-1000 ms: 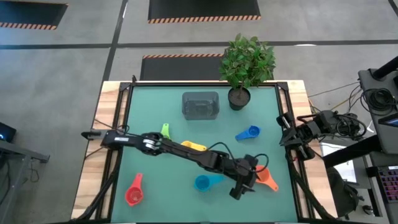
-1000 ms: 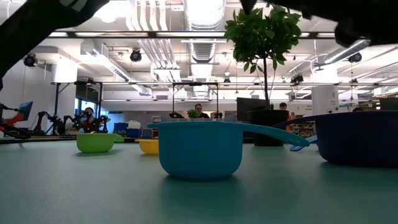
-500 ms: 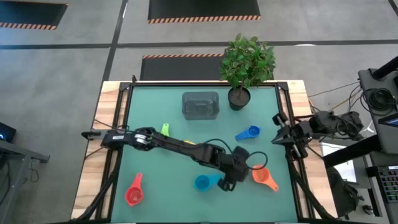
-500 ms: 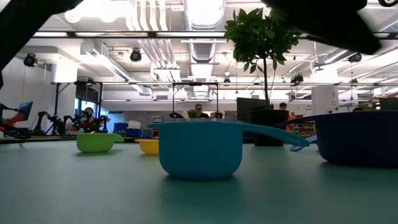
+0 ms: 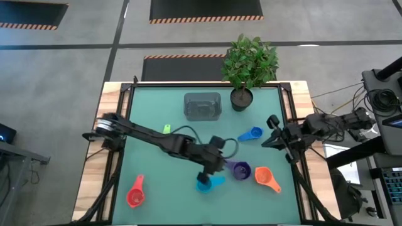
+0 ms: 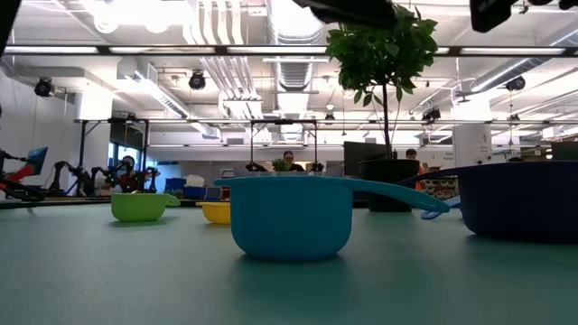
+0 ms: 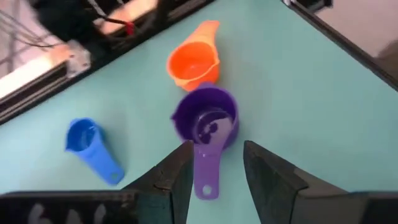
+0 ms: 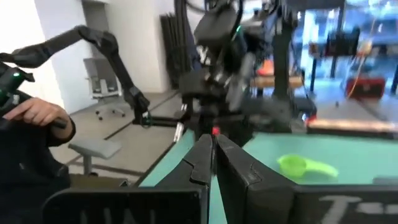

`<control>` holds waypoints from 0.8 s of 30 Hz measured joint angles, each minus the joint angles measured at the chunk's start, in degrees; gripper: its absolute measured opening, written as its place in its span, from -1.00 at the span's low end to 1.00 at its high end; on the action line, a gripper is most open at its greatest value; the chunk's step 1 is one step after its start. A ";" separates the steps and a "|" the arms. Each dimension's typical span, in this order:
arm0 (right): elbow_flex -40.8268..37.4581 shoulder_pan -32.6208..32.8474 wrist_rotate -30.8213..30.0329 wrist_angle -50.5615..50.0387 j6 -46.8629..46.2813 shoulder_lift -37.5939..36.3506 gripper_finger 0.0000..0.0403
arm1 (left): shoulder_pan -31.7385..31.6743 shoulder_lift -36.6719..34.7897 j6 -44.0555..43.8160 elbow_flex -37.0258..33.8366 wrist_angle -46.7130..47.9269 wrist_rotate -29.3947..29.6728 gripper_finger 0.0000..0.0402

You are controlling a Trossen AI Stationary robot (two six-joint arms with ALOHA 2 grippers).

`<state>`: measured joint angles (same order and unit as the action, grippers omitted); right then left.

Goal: Nest measuring cups in basket
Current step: Stack the orange measuring cup into the purple measuring cup

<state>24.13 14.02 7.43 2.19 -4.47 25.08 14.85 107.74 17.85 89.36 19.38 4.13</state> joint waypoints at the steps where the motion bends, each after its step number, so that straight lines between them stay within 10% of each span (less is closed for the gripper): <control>1: 0.37 0.20 0.04 0.01 -1.19 1.46 -0.96 | 0.00 -1.89 -0.21 -2.97 -2.16 0.67 -0.39; 11: 9.00 6.23 0.09 -17.17 -24.60 13.74 -0.96 | 0.15 -17.30 -3.60 -19.66 -9.42 8.02 -0.39; 24: 18.42 21.05 0.11 -39.42 -60.24 27.52 -0.96 | 0.15 -22.85 -3.38 -23.89 -8.41 10.47 -0.39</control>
<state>42.54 35.06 7.53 -37.23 -64.71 52.60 15.00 84.88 14.47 65.46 10.97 14.60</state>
